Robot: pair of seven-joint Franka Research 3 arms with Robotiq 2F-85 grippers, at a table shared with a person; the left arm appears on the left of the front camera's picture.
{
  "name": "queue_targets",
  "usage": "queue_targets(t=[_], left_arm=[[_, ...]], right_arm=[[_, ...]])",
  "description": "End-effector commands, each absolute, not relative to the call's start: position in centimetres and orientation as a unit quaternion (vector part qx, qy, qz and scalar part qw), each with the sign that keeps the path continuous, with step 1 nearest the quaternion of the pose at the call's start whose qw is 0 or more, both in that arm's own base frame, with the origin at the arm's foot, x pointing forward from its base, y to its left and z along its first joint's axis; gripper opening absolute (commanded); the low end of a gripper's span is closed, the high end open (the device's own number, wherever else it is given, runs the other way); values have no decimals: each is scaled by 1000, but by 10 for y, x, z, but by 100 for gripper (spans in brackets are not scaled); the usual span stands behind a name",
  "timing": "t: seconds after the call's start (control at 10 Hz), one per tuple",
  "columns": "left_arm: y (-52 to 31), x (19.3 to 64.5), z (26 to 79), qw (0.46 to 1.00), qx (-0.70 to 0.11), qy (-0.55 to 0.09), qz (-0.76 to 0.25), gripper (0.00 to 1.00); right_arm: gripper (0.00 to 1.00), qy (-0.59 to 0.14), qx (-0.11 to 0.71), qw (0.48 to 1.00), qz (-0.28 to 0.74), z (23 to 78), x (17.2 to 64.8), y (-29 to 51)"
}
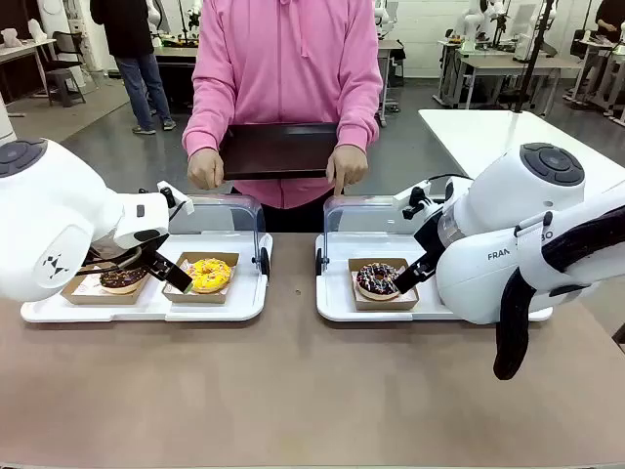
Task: Provide the desired donut to the person.
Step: Pick up and lift the Paper togo box containing the Donut pointed at by the person.
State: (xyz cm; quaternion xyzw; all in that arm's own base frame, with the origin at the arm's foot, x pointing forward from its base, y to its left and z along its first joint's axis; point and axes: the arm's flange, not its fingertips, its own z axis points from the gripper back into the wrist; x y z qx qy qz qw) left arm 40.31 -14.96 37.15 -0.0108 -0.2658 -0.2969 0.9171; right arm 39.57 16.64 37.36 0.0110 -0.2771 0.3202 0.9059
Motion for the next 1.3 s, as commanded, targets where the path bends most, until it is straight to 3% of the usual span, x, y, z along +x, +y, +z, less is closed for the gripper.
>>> queue_targets(t=[0.0,1.2], left_arm=[[-150,403,371,917,-11,-266,-297,100],[-150,403,371,917,-11,-266,-297,100]], right_arm=[[100,-277,11,906,320,374,396,166],[100,-277,11,906,320,374,396,166]])
